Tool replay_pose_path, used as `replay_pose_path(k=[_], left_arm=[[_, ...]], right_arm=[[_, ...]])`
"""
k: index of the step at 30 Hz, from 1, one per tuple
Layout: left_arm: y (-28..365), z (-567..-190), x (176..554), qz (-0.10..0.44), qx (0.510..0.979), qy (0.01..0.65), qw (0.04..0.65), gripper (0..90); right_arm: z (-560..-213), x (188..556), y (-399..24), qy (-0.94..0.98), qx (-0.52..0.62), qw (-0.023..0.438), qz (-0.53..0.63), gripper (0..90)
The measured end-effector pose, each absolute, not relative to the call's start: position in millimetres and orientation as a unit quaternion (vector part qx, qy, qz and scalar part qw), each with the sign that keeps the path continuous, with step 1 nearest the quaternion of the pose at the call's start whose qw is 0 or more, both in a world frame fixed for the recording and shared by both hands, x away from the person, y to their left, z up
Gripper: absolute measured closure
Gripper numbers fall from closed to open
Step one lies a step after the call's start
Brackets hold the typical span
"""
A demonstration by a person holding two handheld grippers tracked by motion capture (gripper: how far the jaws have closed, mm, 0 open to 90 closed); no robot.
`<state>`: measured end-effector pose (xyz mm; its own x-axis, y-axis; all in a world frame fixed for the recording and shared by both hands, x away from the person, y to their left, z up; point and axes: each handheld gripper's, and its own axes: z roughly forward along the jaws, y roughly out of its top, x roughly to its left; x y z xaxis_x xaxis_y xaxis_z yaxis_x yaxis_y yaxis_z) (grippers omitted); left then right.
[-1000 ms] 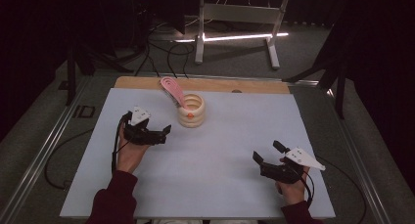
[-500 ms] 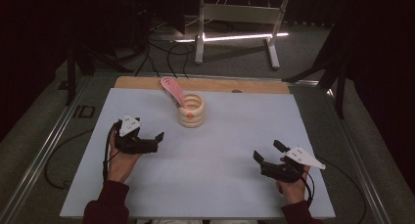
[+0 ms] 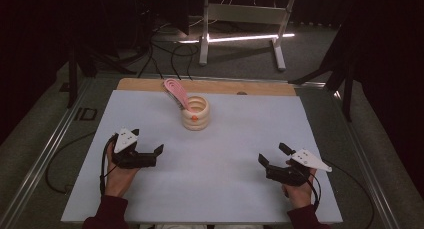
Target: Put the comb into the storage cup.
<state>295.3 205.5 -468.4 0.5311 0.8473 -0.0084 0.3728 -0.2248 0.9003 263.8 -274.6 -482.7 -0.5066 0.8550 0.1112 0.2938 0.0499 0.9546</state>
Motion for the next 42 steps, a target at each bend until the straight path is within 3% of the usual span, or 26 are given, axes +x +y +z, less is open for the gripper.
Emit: replay_pose_path(k=[25, 42], left_arm=[[245, -481, 247, 0.278, 0.703, 0.416, 0.506, 0.0], [251, -484, 242, 0.301, 0.68, 0.42, 0.521, 0.0]], right_arm=[[-486, 260, -280, 0.682, 0.415, 0.268, 0.54, 8.8], [-492, 258, -266, 0.707, 0.393, 0.283, 0.516, 8.8]])
